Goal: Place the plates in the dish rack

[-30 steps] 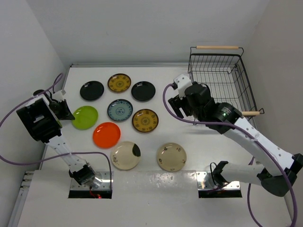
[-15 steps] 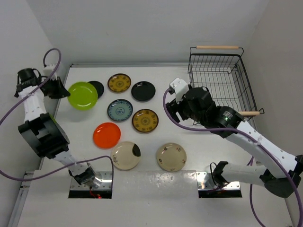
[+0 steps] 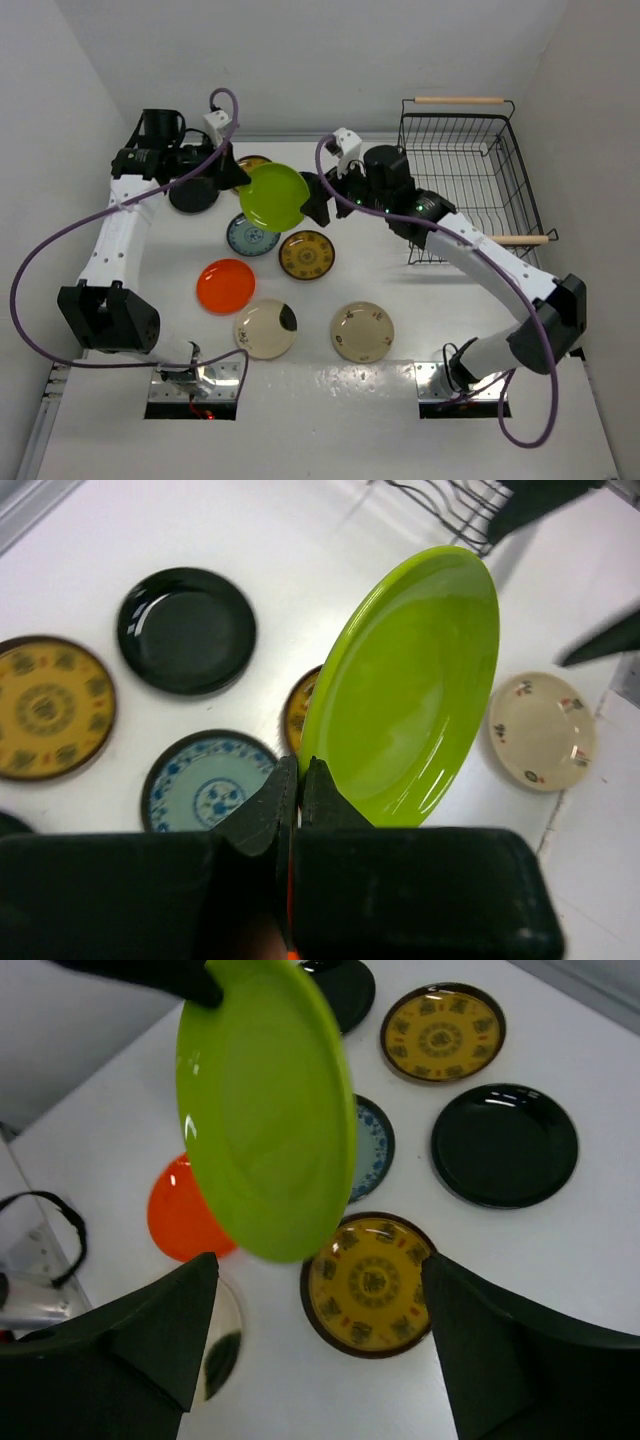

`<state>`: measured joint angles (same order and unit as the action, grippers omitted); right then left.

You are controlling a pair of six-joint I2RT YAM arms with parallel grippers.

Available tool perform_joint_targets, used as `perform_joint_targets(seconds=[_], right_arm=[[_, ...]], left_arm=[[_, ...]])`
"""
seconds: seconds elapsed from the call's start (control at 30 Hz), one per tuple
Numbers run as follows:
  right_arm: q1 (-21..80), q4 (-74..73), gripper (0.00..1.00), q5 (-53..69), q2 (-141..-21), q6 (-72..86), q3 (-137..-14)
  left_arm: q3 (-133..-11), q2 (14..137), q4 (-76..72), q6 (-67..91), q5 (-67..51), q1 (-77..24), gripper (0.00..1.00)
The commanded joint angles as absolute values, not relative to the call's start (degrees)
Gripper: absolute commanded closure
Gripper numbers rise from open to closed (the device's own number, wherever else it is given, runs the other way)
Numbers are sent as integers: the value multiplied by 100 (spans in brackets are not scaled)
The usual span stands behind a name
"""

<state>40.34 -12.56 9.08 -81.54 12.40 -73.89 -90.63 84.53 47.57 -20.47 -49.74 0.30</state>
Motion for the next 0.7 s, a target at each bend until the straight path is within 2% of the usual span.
perform_joint_targets(seconds=[0.0,0.13,0.17,0.23,0.27,0.33,0.4,0.5,0.53,0.6,0.63,0.67], right_arm=[[3683,-45,22,2204,-8297,2513,-7375],[3665,-130,30,1987,-8612,2628,-7321],[3622,-149,36,1960,-8631,2645,-7252],[3577,-45,53,1960,-8640,2759,-7137],[3525,-35,75,2056,-8640,2829,-7085],[3507,149,98,2135,-8587,2874,-7031],[3472,158,100,2136,-8395,2848,-6988],[3288,18,100,1978,-8114,2691,-7039],[3087,-252,100,1804,-8069,2629,-7084],[2928,-1149,100,1172,-7989,2147,-7495],[2596,-1412,100,960,-7998,1910,-7749],[2488,-1876,100,610,-8015,1803,-7882]], left_arm=[[-9316,8402,4772,-2057,-5265,-368,100],[-9439,8455,4772,-1952,-5448,-598,100],[-9439,8455,4772,-1951,-5519,-667,100],[-9492,8455,4825,-1951,-5581,-729,100],[-9492,8507,4825,-1951,-5581,-790,100],[-9492,8508,4825,-1951,-5197,-843,100],[-9562,8639,4825,-1751,-4757,-905,100],[-9773,8832,4825,-1556,-3799,-836,63],[-9773,8833,4825,-1495,-3701,-757,42],[-9887,8886,4772,-1416,-3613,-546,26],[-9888,8886,4703,-1345,-3438,-354,12],[-9888,8886,4641,-1345,-3306,-256,6]])
